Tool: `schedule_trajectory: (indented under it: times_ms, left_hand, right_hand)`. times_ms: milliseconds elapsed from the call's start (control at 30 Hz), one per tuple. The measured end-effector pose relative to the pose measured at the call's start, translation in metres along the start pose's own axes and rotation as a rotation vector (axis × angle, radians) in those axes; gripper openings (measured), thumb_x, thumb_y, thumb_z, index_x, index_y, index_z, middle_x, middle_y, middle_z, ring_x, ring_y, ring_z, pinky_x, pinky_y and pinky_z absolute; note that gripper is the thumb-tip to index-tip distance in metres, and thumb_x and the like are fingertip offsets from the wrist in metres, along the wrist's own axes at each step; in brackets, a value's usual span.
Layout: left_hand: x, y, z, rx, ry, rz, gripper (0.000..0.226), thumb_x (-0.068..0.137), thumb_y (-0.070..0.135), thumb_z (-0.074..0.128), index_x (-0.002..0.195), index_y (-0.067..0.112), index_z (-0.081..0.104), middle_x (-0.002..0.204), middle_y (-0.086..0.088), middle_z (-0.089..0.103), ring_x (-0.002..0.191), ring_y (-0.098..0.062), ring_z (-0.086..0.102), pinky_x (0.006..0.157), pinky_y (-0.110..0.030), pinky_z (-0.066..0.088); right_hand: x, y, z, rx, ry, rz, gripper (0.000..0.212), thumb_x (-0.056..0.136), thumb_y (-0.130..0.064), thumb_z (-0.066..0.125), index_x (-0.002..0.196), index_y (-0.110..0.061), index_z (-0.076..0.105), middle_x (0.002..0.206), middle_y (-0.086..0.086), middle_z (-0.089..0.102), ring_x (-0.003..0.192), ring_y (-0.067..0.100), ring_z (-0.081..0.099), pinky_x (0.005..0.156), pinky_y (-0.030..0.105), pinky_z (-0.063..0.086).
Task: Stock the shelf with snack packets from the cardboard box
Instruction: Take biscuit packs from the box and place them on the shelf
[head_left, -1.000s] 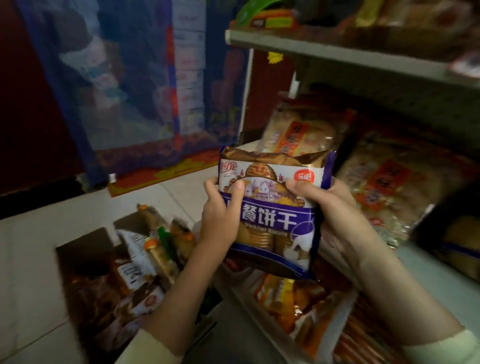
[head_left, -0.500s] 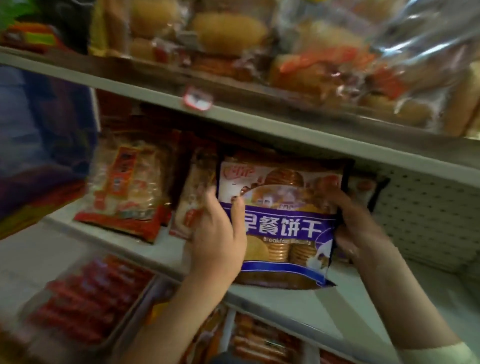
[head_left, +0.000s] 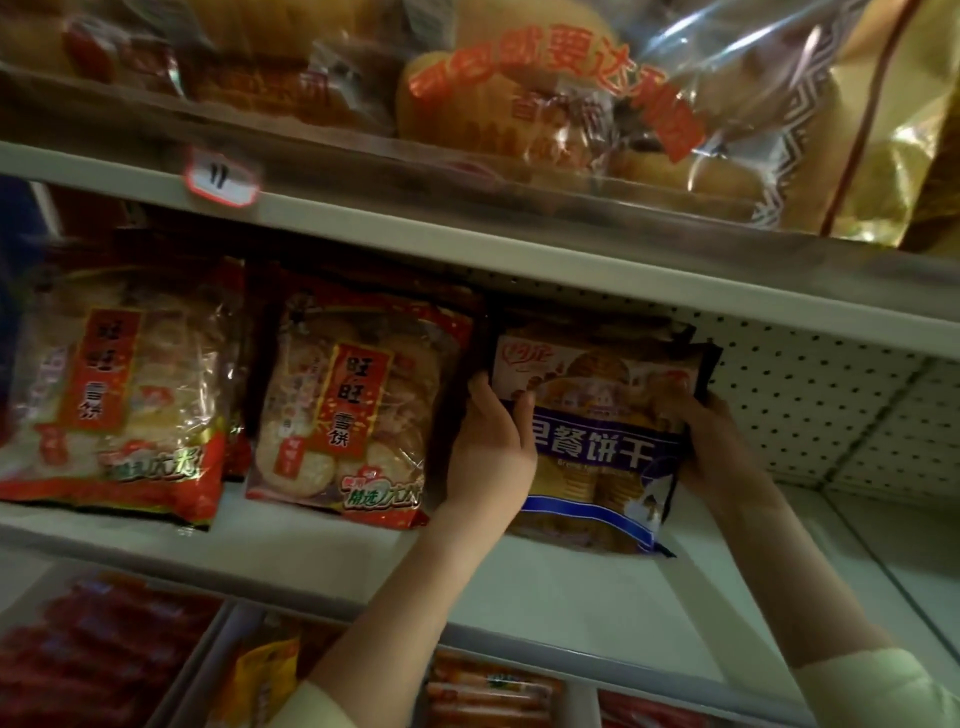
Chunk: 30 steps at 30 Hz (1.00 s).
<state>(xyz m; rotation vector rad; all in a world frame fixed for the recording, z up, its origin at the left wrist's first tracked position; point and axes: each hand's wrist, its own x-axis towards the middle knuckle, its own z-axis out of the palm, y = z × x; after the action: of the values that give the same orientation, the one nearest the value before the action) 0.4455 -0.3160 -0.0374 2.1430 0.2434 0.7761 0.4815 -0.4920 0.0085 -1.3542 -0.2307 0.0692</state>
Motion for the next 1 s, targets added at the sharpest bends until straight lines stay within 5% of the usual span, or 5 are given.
schedule_trajectory:
  times_ms: [367,533,633,833,1000]
  left_hand:
    - [-0.002,-0.016,0.015,-0.078,0.042,0.071,0.059,0.093,0.047,0.030,0.133,0.003,0.033,0.109,-0.015,0.059,0.085,-0.028,0.063,0.061,-0.026,0.047]
    - [-0.005,-0.017,0.013,-0.168,-0.044,0.045,0.072,0.090,0.058,0.028,0.141,0.007,0.024,0.131,-0.016,0.048,0.112,-0.027,0.056,0.089,-0.037,0.052]
    - [-0.012,-0.016,0.012,-0.007,0.002,0.219,0.067,0.096,0.044,0.036,0.148,0.011,0.011,0.149,-0.019,0.028,0.136,-0.033,0.033,0.111,-0.040,0.031]
    - [-0.019,-0.003,-0.016,0.240,-0.015,0.514,0.061,0.084,0.020,0.042,0.143,0.013,0.028,0.146,-0.021,0.034,0.135,-0.036,0.031,0.109,-0.049,0.032]
    - [-0.033,-0.019,-0.080,0.255,0.013,0.445,0.043,0.087,0.021,0.040,0.126,0.009,0.054,0.126,-0.014,0.055,0.110,-0.029,0.056,0.092,-0.041,0.051]
  right_hand:
    - [-0.001,0.013,-0.004,-0.016,0.007,-0.027,0.050,0.068,-0.034,0.071,0.111,-0.013,0.060,0.104,0.008,0.074,0.094,0.028,0.071,0.071,0.035,0.059]
    - [-0.001,0.019,-0.007,-0.135,0.142,-0.088,0.060,0.067,-0.038,0.071,0.120,-0.016,0.054,0.110,0.010,0.070,0.091,0.024,0.072,0.075,0.040,0.059]
    - [-0.002,0.022,-0.007,-0.308,0.241,-0.172,0.078,0.061,-0.060,0.078,0.122,-0.027,0.043,0.127,0.012,0.056,0.104,0.026,0.065,0.086,0.048,0.055]
    - [-0.012,0.018,0.034,-1.078,0.593,-0.841,0.066,0.075,-0.040,0.057,0.129,-0.012,0.032,0.126,0.025,0.046,0.113,0.029,0.038,0.096,0.040,0.030]
    - [-0.042,0.020,0.110,-1.065,0.199,-1.001,0.041,0.080,-0.026,0.055,0.116,-0.010,0.045,0.108,0.021,0.058,0.104,0.029,0.044,0.089,0.035,0.030]
